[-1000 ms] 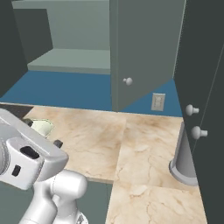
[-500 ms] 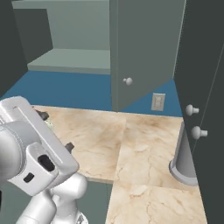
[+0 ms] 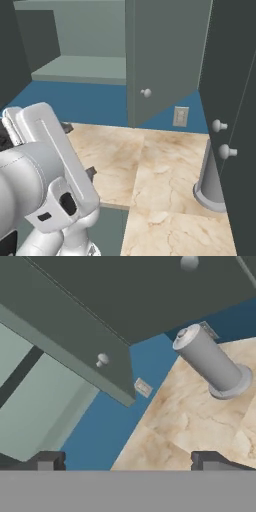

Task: Open the cabinet and move the ladle to the pot. Then close the cabinet.

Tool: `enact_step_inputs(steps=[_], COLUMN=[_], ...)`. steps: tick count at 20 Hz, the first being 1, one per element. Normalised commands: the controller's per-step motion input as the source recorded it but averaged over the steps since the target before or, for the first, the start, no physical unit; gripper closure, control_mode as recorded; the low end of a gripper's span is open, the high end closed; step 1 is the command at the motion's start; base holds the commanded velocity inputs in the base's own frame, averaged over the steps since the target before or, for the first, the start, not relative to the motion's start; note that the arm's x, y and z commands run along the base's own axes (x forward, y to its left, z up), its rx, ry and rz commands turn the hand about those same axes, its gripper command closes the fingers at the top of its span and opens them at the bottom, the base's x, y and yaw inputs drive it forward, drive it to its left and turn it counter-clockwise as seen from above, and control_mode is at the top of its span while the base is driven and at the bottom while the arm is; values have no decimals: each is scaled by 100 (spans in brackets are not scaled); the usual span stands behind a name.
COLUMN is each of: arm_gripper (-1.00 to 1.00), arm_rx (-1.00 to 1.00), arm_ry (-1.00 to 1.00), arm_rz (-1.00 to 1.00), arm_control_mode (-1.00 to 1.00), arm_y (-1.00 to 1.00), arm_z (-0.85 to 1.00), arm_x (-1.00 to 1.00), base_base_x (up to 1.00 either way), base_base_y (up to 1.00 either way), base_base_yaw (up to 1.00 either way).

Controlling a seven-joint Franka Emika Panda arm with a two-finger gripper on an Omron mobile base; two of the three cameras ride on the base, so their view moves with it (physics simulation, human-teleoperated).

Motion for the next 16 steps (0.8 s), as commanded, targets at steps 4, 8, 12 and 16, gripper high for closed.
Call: enact_step_inputs(steps=[4, 8, 12, 16], arm_gripper=[-100, -100, -100, -100], arm_rx=[18, 18, 17, 15], arm_ry=[0, -5, -17, -22], arm_rz=[-8, -6, -3, -1], arm_control_mode=[-100, -100, -100, -100], arm_y=[-25, -21, -5, 0], arm_z=[14, 7, 0, 0], arm_x=[0, 3, 17, 29], base_base_x=[0, 0, 0, 0], base_base_y=[0, 0, 0, 0], base_base_yaw=[0, 0, 0, 0])
